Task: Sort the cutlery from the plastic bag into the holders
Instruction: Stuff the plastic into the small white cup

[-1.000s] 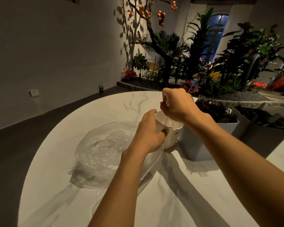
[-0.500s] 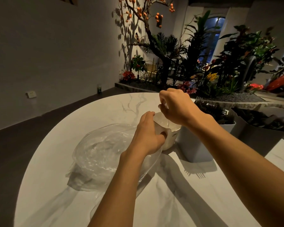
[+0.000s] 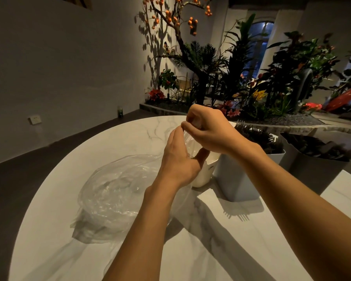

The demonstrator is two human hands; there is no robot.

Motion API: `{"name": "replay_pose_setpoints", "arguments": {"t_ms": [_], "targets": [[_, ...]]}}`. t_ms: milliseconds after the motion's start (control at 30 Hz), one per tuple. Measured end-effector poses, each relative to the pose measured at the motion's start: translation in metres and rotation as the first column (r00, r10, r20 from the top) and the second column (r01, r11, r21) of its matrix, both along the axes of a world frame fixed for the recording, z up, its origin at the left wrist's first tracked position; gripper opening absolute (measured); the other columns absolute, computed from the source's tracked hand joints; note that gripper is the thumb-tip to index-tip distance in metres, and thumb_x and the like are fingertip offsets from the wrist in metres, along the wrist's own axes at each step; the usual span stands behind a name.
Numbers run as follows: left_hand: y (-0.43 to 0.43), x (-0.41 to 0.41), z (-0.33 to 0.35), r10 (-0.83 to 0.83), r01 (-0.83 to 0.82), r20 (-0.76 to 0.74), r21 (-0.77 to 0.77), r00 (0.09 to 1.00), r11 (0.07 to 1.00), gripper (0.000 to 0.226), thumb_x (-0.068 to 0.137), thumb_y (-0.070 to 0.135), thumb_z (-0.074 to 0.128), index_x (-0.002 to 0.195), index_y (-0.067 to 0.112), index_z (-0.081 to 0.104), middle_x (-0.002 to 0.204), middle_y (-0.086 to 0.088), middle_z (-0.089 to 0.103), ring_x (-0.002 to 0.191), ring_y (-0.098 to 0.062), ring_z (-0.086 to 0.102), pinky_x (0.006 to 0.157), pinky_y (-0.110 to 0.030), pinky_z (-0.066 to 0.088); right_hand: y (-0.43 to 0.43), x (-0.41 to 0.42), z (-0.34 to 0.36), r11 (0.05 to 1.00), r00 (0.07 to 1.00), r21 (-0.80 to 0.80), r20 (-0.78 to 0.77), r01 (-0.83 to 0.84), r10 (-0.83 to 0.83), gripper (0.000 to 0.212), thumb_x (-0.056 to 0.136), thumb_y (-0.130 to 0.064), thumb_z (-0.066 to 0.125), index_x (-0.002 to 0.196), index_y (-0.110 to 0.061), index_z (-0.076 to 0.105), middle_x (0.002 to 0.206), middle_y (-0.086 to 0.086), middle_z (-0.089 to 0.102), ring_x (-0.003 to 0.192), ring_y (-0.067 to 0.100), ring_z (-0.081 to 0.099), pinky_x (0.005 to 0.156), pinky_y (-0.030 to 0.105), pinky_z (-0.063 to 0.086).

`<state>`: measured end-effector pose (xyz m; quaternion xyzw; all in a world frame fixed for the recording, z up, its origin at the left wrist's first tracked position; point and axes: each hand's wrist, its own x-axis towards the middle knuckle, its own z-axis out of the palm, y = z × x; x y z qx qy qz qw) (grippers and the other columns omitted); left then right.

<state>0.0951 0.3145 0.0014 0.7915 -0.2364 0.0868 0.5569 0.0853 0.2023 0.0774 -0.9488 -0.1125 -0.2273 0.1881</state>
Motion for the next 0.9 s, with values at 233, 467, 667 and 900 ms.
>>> {"name": "replay_pose_setpoints", "arguments": {"t_ms": [233,467,667,900], "targets": [[0.006,0.006,0.007,-0.071,0.07,-0.04,-0.021,0.997,0.997,0.042,0.104,0.022,0.055,0.144,0.021,0.042,0.122,0.0,0.06,0.116,-0.021,0.064,0.098,-0.027,0.053,0.01,-0.009,0.012,0.974,0.992,0.211,-0.077,-0.078,0.096,0.028,0.1,-0.044,0.056,0.109,-0.017,0.059,0.098,-0.005,0.064,0.089,0.01,0.063,0.07,0.023,0.051],[0.004,0.007,0.007,-0.219,0.214,-0.04,-0.107,0.975,0.971,0.04,0.105,0.035,0.05,0.144,0.028,0.045,0.123,0.012,0.058,0.107,-0.007,0.058,0.095,-0.03,0.053,-0.009,-0.021,0.007,0.823,0.962,0.567,-0.197,-0.044,0.187,0.074,0.078,-0.043,0.077,0.141,-0.018,0.048,0.126,0.0,0.054,0.115,0.019,0.059,0.093,0.033,0.056],[0.01,0.006,0.01,-0.373,0.317,-0.168,-0.284,0.913,0.905,0.021,0.109,0.028,0.041,0.106,0.018,0.059,0.061,0.012,0.051,0.053,-0.003,0.044,0.05,-0.013,0.038,-0.023,-0.02,-0.019,0.627,0.948,0.771,-0.106,-0.112,0.3,0.037,0.085,-0.031,0.075,0.106,-0.001,0.07,0.094,0.019,0.067,0.086,0.03,0.06,0.075,0.038,0.051],[0.016,0.008,0.009,-0.565,0.443,-0.221,-0.426,0.795,0.789,0.037,0.106,0.043,0.043,0.115,0.009,0.054,0.071,0.002,0.048,0.057,-0.009,0.033,0.049,-0.02,0.026,-0.034,-0.02,-0.022,0.458,0.912,0.881,-0.085,-0.12,0.401,0.043,0.096,-0.021,0.064,0.11,0.019,0.059,0.098,0.021,0.059,0.091,0.031,0.049,0.076,0.032,0.043]]}}
